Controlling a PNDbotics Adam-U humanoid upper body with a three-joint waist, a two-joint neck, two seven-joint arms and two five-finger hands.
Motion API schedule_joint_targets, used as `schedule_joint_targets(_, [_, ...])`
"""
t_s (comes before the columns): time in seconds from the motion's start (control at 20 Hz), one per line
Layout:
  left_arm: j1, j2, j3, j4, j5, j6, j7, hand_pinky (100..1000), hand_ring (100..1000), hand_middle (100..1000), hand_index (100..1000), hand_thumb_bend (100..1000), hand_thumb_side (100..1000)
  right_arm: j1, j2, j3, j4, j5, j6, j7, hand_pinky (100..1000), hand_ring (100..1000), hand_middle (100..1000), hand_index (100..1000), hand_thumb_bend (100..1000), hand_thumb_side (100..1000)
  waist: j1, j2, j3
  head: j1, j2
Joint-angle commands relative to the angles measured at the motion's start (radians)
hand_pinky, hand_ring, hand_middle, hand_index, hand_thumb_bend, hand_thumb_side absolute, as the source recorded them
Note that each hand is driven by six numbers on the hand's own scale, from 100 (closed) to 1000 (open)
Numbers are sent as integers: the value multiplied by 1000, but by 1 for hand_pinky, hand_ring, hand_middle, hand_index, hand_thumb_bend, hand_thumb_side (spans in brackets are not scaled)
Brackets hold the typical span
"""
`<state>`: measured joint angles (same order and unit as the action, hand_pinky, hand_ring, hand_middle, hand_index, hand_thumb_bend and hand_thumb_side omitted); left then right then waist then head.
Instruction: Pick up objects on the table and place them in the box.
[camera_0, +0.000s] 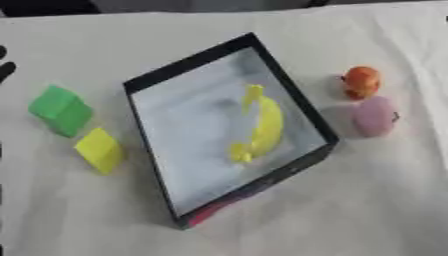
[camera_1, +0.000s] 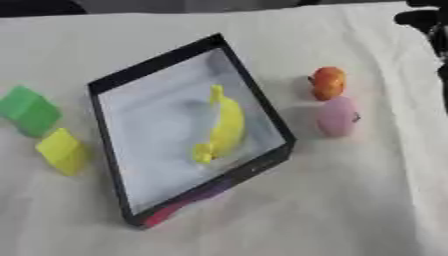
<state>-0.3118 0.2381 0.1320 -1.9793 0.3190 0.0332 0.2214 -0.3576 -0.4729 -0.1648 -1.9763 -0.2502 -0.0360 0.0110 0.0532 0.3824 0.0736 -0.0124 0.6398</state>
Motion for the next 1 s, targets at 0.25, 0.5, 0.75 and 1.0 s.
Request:
schedule_joint_targets(0.25, [19, 43, 9, -21, -12, 2, 5, 816, 775, 787, 849, 216, 930, 0, -138, 8, -24, 35, 31, 20, 918, 758, 746, 893, 100, 572, -13, -62, -14, 18, -6])
schedule_joint_targets(0.5, [35, 56, 8, -21, -19, 8, 4, 815, 775, 788, 850, 216, 931, 5, -291, 44, 11, 65, 54, 49, 928, 801, 798, 904, 100, 550, -27, -81, -27, 27, -2])
schedule_joint_targets(0.75, [47, 65, 5, -21, -24, 13, 3, 815, 775, 788, 849, 215, 932, -36, -436, 87, 86, 103, 68, 86, 924, 810, 797, 903, 100, 514, -37, -91, -33, 24, -4])
schedule_joint_targets(1.0, [54, 75, 3, -21, -30, 14, 1, 815, 775, 788, 849, 214, 932, -70, -601, 148, 144, 185, 45, 155, 905, 808, 777, 896, 100, 417, -48, -98, -38, 29, 3])
